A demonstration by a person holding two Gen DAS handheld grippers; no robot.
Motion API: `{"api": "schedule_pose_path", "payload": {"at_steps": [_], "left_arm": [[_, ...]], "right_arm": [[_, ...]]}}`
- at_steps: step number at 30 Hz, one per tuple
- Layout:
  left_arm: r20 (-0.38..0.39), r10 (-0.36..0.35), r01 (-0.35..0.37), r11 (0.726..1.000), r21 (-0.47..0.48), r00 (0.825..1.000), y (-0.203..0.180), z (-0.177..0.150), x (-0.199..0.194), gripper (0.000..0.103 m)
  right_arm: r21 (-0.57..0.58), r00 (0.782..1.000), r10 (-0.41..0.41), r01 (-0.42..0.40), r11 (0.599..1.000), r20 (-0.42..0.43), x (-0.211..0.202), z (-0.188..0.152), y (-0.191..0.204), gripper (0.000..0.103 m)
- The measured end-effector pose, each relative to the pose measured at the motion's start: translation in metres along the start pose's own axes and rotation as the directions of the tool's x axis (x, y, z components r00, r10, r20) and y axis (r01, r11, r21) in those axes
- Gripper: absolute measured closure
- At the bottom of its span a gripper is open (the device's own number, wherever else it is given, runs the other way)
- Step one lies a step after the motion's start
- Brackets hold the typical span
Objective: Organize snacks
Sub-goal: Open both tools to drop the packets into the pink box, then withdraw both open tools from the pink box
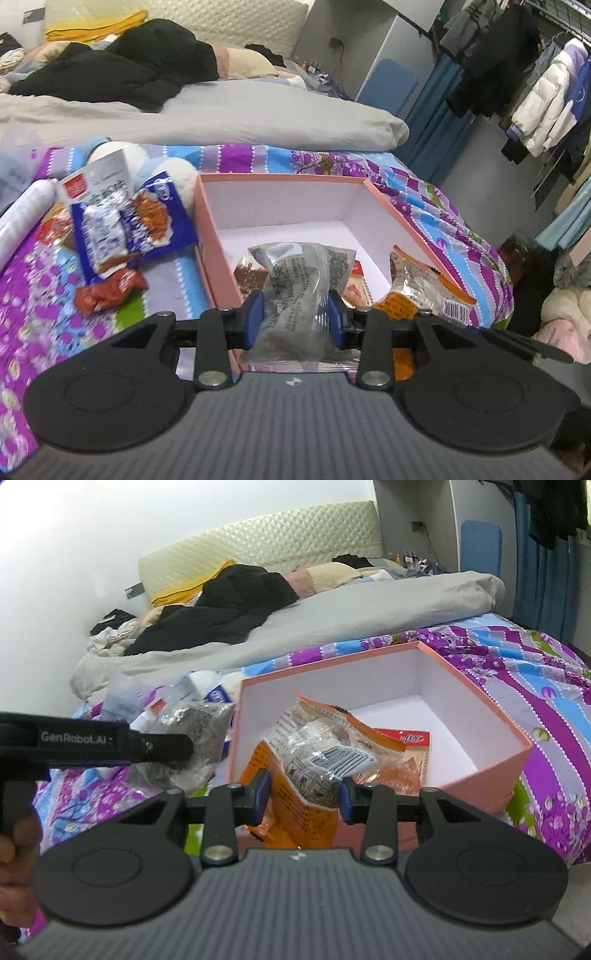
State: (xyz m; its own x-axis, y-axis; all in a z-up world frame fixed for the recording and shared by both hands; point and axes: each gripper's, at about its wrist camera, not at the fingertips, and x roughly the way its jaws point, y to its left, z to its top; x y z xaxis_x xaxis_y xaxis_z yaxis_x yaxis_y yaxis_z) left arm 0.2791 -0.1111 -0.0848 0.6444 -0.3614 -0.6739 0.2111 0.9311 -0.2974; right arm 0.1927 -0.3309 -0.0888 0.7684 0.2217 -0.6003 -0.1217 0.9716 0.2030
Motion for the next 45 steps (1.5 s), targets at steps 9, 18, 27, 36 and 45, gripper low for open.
{"api": "schedule_pose_path", "payload": {"at_steps": [9,18,27,36,45], "left_arm": [[-0.059,0.012,-0.010,1.000,0.023,0.998,0.006,0.034,0.088,0.062],[-0.108,0.020,-0.017,0.999,0.030,0.994,0.015,0.046,0.145,0.061],[-0.088,0.020,-0.018,1.000,0.021,0.996,0.018,0.051,0.135,0.051],[-0.007,0.014,-0.014,0.999,0.041,1.000,0.007,0.044,0.057,0.051],[0.066,0.016,-0.019,0.999,0.039,0.998,0.005,0.011,-0.036,0.051]], "right_arm": [[0.024,0.999,-0.025,0.026,0.999,-0.048,0.074,0.024,-0.036,0.063],[0.005,0.992,-0.042,0.043,0.999,-0.122,0.129,0.027,-0.054,0.062],[0.038,0.988,-0.014,0.020,0.999,-0.156,0.136,0.026,-0.057,0.049],[0.015,0.996,0.014,-0.012,1.000,-0.093,0.085,0.026,-0.033,0.046],[-0.021,0.998,0.064,-0.065,0.998,-0.018,0.015,0.017,0.006,0.046]]}}
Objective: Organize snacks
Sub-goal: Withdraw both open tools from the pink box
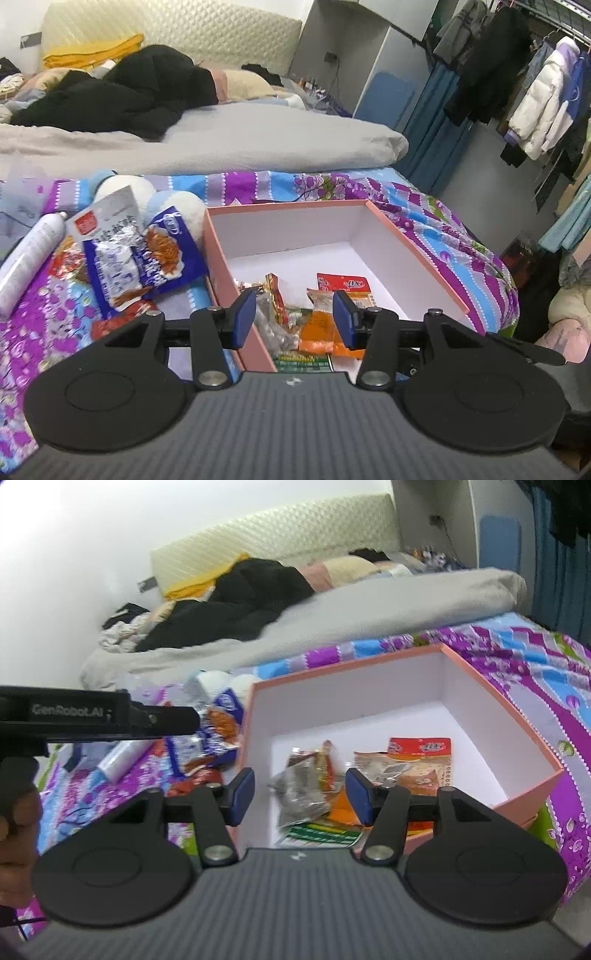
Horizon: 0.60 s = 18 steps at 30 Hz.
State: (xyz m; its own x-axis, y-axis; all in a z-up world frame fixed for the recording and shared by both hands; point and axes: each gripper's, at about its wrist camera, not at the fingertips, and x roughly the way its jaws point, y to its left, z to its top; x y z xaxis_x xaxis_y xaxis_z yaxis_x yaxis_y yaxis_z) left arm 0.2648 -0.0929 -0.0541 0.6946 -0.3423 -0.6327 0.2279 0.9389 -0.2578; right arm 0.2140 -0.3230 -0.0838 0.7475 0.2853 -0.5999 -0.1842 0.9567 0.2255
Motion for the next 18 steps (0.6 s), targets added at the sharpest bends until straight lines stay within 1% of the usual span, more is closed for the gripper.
{"api": "schedule_pose_path", "payload": {"at_steps": [5,11,18], "left_arm": [[0.033,-0.004,0.004,1.000,-0.007,0.999,0.001,-0.021,-0.047,0.051],[0.058,0.005,-0.005,1.000,-0.014,0.998,0.004,-0.047,-0.094,0.051],[0.074,0.033,-0.029,0.998,-0.051,0.997,0.014,-0.079,-0.131,0.051]], "right_arm": [[-0.023,0.999,0.015,-0.014,1.000,0.034,-0.034,-0.012,0.022,0.046],[-0.034,0.998,0.038,-0.037,0.999,0.046,-0.061,-0.032,0.044,0.046],[-0.061,0.997,0.055,-0.051,0.997,0.059,-0.084,-0.053,0.066,0.046]]}}
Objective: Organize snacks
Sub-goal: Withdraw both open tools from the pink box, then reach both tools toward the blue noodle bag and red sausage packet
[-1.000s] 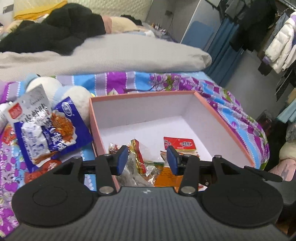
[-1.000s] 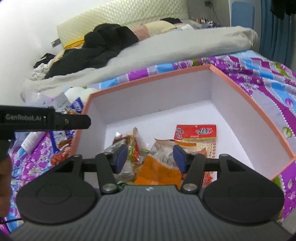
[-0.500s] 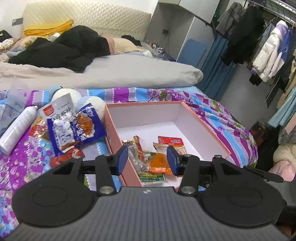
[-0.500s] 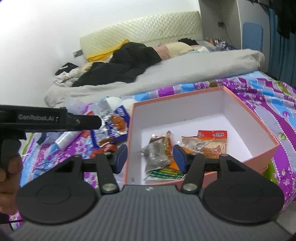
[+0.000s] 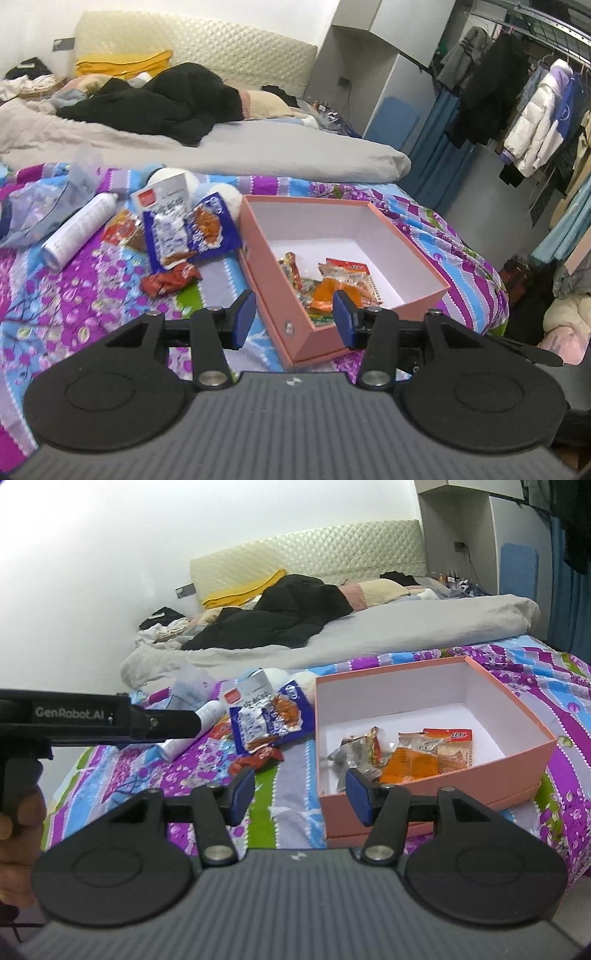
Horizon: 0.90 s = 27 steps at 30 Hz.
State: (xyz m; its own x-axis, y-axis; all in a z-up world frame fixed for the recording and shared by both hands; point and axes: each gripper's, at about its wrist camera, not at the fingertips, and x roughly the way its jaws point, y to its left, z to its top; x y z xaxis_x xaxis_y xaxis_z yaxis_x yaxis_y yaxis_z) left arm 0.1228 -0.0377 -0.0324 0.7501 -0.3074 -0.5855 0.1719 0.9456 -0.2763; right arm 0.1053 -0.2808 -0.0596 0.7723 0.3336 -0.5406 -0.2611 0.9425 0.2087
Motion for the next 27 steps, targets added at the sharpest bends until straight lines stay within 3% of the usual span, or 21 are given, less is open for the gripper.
{"api": "schedule_pose_path", "payload": {"at_steps": [12,27], "left_arm": [[-0.012,0.030,-0.030,0.998,-0.061,0.999,0.020,-0.028,-0.024,0.048],[-0.054,0.070,-0.075,0.991,-0.110,0.996,0.053,-0.014,0.017,0.046]], "right_arm": [[-0.002,0.998,0.052,-0.052,0.999,-0.032,-0.010,-0.021,0.019,0.046],[-0.006,0.995,0.055,-0.055,0.998,-0.080,0.027,-0.018,0.024,0.046]]}}
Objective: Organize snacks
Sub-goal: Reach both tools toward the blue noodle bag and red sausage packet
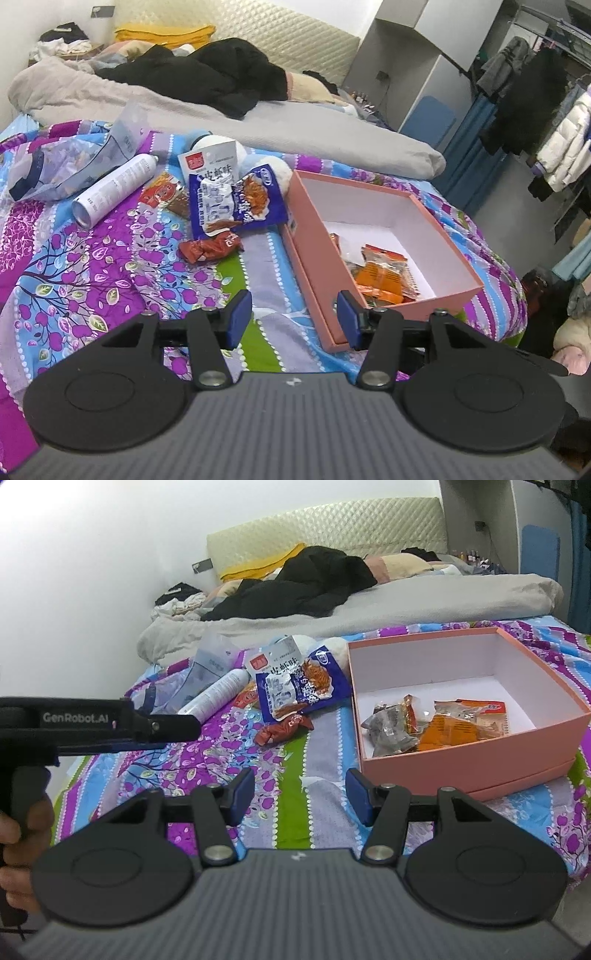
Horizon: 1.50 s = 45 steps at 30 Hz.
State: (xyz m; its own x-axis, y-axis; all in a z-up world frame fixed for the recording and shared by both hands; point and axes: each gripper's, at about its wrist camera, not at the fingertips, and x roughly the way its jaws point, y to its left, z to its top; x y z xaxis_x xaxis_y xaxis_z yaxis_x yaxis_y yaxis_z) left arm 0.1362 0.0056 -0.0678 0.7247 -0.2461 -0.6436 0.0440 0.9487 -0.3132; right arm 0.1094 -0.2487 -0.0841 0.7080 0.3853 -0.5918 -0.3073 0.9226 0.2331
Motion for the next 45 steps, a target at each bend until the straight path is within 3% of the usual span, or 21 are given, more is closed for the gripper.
{"api": "schedule_pose_path", "payload": {"at_steps": [21,22,24,30,40,45], "left_arm": [[-0.077,0.085,-0.090,0.994,-0.066,0.993,0.066,0.047,0.120,0.046],[-0.079,0.089,-0.094,0.993,-0.069,0.993,0.072,0.049,0.127,0.046],[-0.079,0.092,-0.098,0.992,-0.077,0.993,0.085,0.055,0.143,0.046],[-0.084,0.060,-0.073,0.986,-0.153,0.995,0.130,0.071,0.189,0.046],[-0.113,-0.015,-0.007,0.982,-0.186,0.994,0.181,0.082,0.267,0.048],[-0.101,-0.080,0.058,0.976,-0.210,0.992,0.196,0.091,0.287,0.057]], "right_arm": [[-0.056,0.992,0.041,-0.048,0.997,-0.116,0.117,0.028,0.000,0.046],[-0.060,0.991,0.043,-0.050,0.997,-0.123,0.126,0.031,0.002,0.043],[-0.067,0.990,0.042,-0.051,0.996,-0.132,0.140,0.034,0.005,0.024],[-0.077,0.987,0.069,-0.081,0.994,-0.142,0.188,0.044,0.016,0.024],[0.014,0.987,0.022,-0.020,1.000,-0.160,0.278,0.043,0.011,0.024],[0.102,0.982,0.055,-0.036,0.994,-0.183,0.310,0.042,0.008,0.025]]}}
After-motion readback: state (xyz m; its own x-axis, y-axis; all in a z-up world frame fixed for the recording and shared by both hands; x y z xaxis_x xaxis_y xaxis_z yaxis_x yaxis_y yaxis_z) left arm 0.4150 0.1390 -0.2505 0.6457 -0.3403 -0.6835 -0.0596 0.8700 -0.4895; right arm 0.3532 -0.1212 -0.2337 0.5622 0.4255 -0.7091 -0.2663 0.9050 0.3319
